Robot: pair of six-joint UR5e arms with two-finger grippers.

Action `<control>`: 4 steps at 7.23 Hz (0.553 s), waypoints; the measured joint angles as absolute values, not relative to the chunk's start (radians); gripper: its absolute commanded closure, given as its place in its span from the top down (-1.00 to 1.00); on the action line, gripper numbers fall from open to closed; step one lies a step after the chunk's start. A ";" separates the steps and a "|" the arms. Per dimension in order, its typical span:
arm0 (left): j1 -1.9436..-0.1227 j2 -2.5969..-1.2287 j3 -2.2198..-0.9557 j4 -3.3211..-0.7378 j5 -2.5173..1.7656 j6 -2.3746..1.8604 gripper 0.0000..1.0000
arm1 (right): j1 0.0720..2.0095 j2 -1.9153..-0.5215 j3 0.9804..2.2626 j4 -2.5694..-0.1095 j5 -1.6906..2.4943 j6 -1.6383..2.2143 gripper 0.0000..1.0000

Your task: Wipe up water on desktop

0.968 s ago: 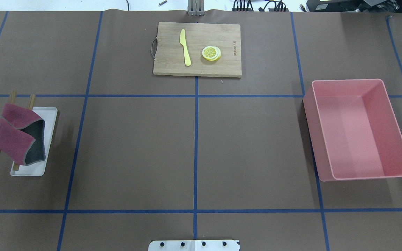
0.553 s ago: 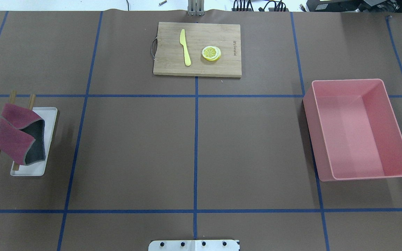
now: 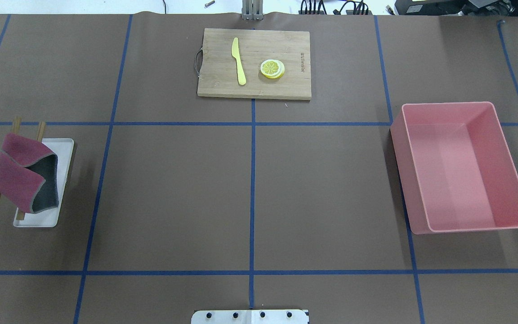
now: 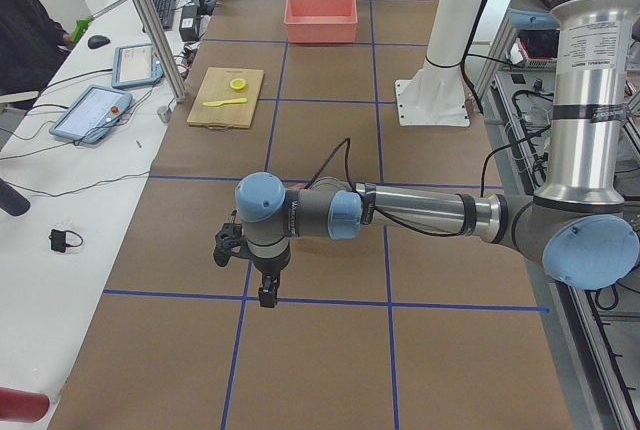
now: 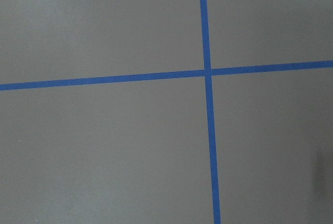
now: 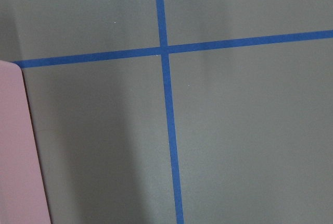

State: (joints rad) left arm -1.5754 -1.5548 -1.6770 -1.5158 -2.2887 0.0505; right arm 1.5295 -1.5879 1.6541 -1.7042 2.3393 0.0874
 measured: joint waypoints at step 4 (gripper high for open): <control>-1.572 -1.604 -1.667 -1.522 -2.282 0.047 0.96 | 1.536 -1.587 1.664 -1.705 2.339 0.087 1.00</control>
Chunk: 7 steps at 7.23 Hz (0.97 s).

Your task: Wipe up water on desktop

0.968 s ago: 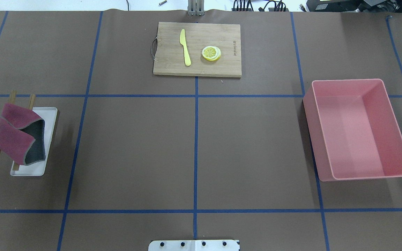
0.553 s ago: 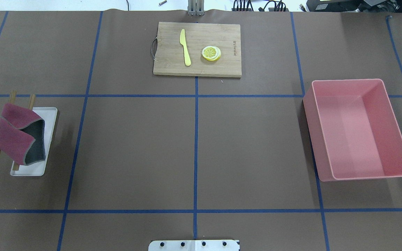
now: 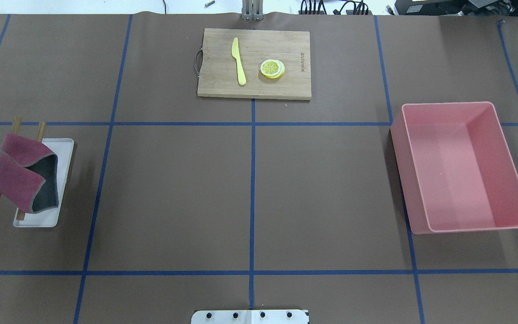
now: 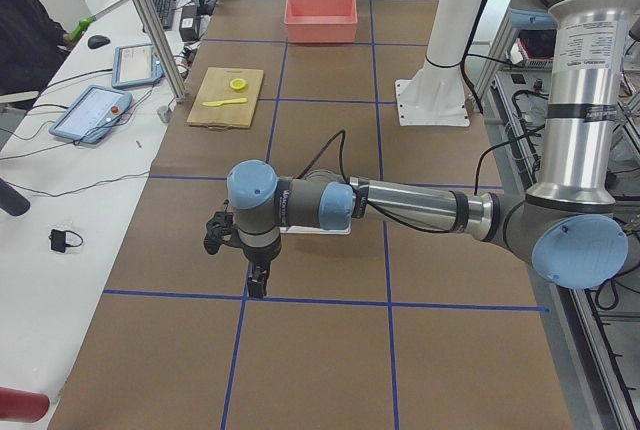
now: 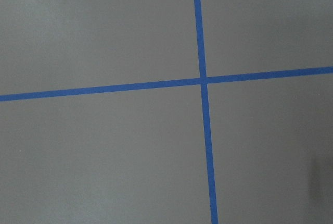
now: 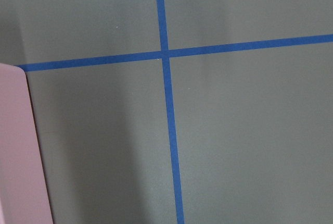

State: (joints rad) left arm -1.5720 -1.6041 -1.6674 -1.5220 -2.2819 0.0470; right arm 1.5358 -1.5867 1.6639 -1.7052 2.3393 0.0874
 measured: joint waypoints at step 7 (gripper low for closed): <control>-1.501 -1.583 -1.649 -1.835 -2.553 -0.375 0.97 | 1.537 -1.589 1.675 -1.706 2.339 0.088 1.00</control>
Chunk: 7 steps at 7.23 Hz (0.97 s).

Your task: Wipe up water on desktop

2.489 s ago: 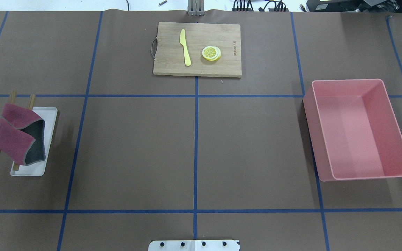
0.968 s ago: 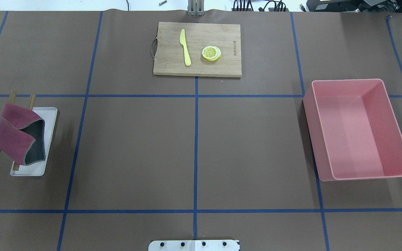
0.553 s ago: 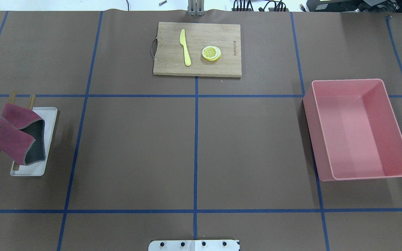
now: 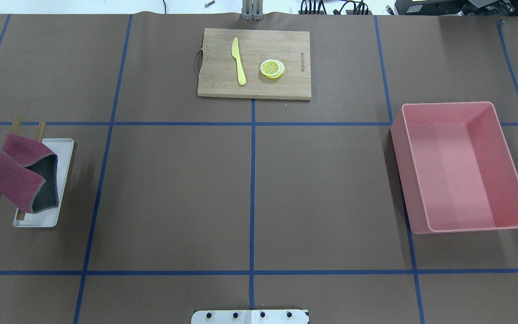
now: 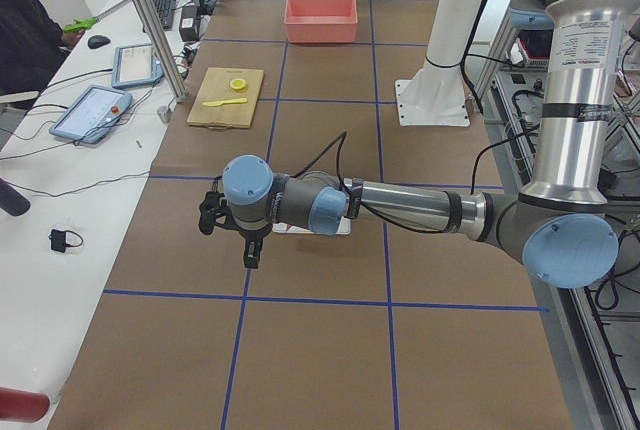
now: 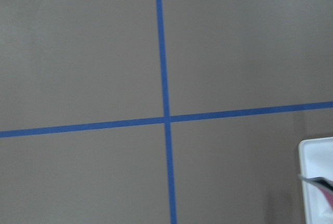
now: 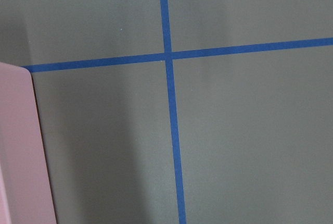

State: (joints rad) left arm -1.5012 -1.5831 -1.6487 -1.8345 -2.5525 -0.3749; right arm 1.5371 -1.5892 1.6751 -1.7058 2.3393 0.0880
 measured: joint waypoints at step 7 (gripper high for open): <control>-1.228 -1.529 -1.648 -2.313 -2.557 -1.011 0.66 | 1.537 -1.589 1.675 -1.706 2.339 0.088 1.00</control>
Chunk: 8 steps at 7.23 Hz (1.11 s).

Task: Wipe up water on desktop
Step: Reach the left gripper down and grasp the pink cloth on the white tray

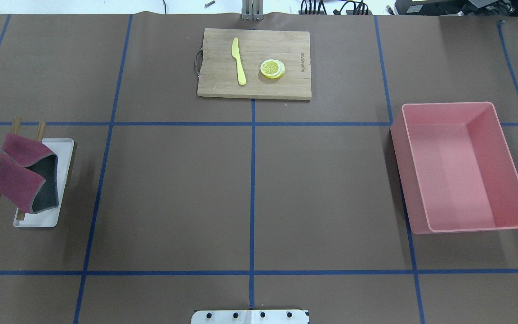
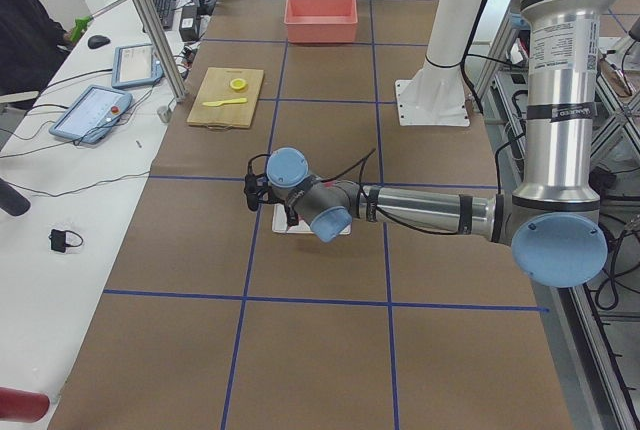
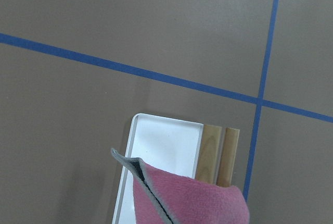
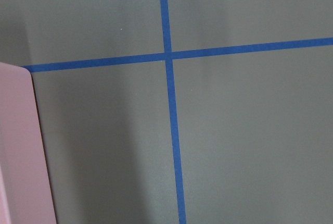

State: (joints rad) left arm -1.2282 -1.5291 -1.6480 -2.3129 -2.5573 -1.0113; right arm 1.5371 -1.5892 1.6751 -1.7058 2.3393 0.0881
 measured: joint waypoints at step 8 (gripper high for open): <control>-1.172 -1.520 -1.648 -2.331 -2.560 -1.017 -1.00 | 1.537 -1.588 1.674 -1.704 2.339 0.087 1.00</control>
